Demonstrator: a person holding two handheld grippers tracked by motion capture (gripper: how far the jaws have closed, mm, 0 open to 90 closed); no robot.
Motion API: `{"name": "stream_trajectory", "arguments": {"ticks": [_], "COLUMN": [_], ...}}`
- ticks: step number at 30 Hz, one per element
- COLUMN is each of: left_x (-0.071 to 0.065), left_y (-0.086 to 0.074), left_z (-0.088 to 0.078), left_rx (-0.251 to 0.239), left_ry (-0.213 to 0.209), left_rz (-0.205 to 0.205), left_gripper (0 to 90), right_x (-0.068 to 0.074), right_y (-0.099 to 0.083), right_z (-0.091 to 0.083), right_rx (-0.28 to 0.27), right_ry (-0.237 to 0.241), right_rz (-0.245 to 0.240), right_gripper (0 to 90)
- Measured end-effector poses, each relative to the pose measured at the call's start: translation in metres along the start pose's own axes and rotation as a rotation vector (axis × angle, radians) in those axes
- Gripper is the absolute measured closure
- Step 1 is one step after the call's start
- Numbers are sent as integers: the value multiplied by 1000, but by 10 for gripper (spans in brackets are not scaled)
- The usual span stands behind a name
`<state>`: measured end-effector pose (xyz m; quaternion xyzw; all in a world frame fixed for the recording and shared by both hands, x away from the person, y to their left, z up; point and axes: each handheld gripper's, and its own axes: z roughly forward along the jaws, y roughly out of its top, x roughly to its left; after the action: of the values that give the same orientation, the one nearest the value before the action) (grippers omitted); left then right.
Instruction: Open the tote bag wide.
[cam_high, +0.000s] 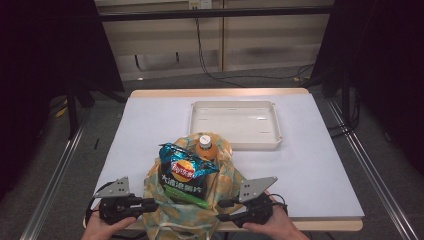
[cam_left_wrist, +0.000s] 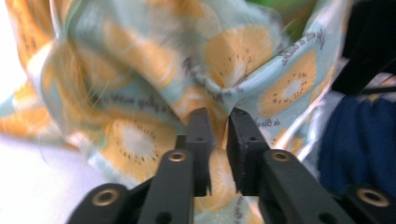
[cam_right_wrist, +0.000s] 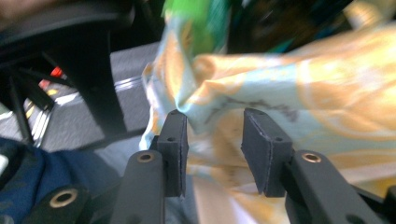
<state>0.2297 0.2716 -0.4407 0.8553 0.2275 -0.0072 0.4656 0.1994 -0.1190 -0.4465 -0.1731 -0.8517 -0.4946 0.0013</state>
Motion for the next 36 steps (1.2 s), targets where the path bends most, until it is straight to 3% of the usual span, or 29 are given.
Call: {"name": "stream_trajectory", "arguments": {"ticks": [1,5,9,11,13,15,16,20,21,22,24,25,26,27,29,31,32,34,36], "left_x": [-1,-2,8,16,29,38,44,52,55,60,63,64,66,68,70,75,82,86,86], "left_y": [5,21,39,47,56,60,63,66,66,66,65,64,63,61,59,55,48,43,39], "left_z": [-5,-24,-28,-24,-16,-11,-5,4,6,9,12,13,15,15,12,7,4,5,9], "left_rx": [-1,-87,-158,-186,-182,-191,-190,-172,-172,-146,-140,-129,-118,-111,-107,-125,-113,-118,-121], "left_ry": [17,60,118,123,147,163,182,161,145,121,95,89,82,113,136,185,238,227,187], "left_rz": [8,45,26,6,-18,-40,-29,-22,-19,-13,-10,-15,-22,-39,-33,-63,-96,-116,-116], "left_gripper": [741,702,666,628,601,518,443,406,416,565,830,900,900,900,900,900,900,900,900], "right_x": [-2,-11,-22,-34,-38,-49,-62,-76,-80,-84,-90,-91,-91,-95,-96,-98,-100,-103,-112], "right_y": [2,9,13,16,18,21,26,34,37,41,43,43,43,42,42,42,43,43,40], "right_z": [-5,-21,-35,-41,-42,-43,-43,-37,-34,-28,-22,-19,-19,-13,-12,-10,-11,-11,-10], "right_rx": [-14,-61,-107,-127,-132,-148,-154,-135,-133,-132,-128,-123,-123,-110,-112,-114,-126,-131,-130], "right_ry": [-10,-61,-117,-177,-200,-239,-265,-278,-280,-289,-295,-300,-300,-314,-317,-326,-347,-354,-380], "right_rz": [1,9,33,55,62,75,80,89,85,82,83,84,84,85,87,82,81,87,112], "right_gripper": [595,565,571,594,599,603,590,569,555,532,526,526,526,558,607,742,873,891,900]}}
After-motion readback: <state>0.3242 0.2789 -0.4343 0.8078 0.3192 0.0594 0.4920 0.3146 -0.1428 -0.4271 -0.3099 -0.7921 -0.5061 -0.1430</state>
